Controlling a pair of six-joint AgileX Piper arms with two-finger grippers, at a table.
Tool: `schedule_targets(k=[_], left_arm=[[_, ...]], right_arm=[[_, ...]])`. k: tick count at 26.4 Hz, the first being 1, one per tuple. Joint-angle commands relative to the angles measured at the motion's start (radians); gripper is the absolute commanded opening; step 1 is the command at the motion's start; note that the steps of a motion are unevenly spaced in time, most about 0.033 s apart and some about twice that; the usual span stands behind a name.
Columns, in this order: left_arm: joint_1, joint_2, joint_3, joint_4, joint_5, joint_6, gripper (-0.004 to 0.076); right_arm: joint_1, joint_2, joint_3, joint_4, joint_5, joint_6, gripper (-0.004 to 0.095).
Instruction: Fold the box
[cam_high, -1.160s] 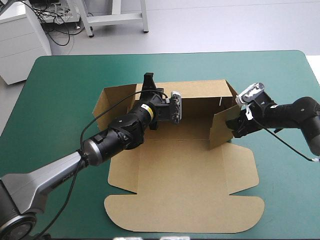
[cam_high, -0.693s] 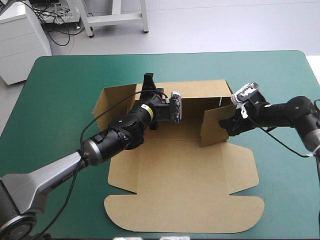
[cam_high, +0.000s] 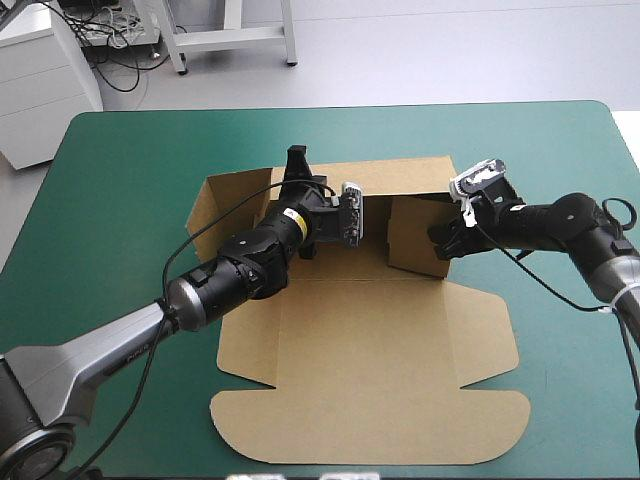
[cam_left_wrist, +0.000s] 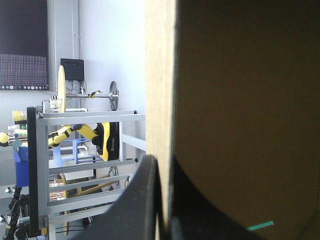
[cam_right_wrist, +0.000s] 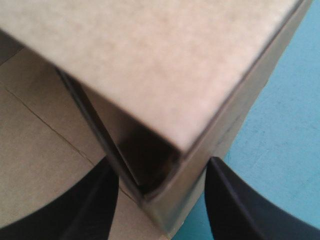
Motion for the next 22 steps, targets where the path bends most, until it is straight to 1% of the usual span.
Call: schedule_targets(k=[1,3,6,8,10,11,14,16,17,22], left_arm=[[-0.014,-0.017,-0.008,-0.054,0.002,-0.031,-0.0032],[-0.014,-0.017,-0.008,-0.054,0.004,-0.031,-0.0032],[-0.014,-0.017,-0.008,-0.045,0.004,-0.031,-0.0032],[-0.014,-0.017,-0.008,-0.026,0.004,-0.031,-0.0032],[-0.014,-0.017,-0.008,-0.012,0.004,-0.031,-0.0032],[-0.014,-0.017,-0.008,-0.006,0.004,-0.031,-0.0032],[-0.014,-0.019,-0.01,-0.004,0.003,-0.031,-0.0016],[-0.014,-0.025,-0.01,-0.004,-0.004,-0.031,0.0023],[-0.014,-0.029,-0.01,-0.004,-0.006,-0.031,0.0057],[-0.04,-0.074,-0.01,-0.019,-0.008,-0.031,0.0299]], right_arm=[[0.005,-0.028,-0.023,0.059,-0.03,0.0,0.0364],[0.005,-0.028,-0.023,0.062,-0.026,0.0,0.0271],[0.005,-0.028,-0.023,0.067,-0.024,0.0,0.0178],[0.005,-0.028,-0.023,0.075,-0.021,0.0,0.0075],[0.005,-0.028,-0.023,0.075,-0.017,-0.002,-0.0008],[0.005,-0.028,-0.023,0.075,-0.017,-0.002,-0.0022],[0.005,-0.028,-0.023,0.075,-0.017,-0.002,-0.0023],[0.005,-0.028,-0.023,0.075,-0.017,-0.001,-0.0023],[0.005,-0.028,-0.023,0.077,-0.017,-0.001,-0.0023],[0.005,-0.028,-0.023,0.082,-0.017,0.003,-0.0022]])
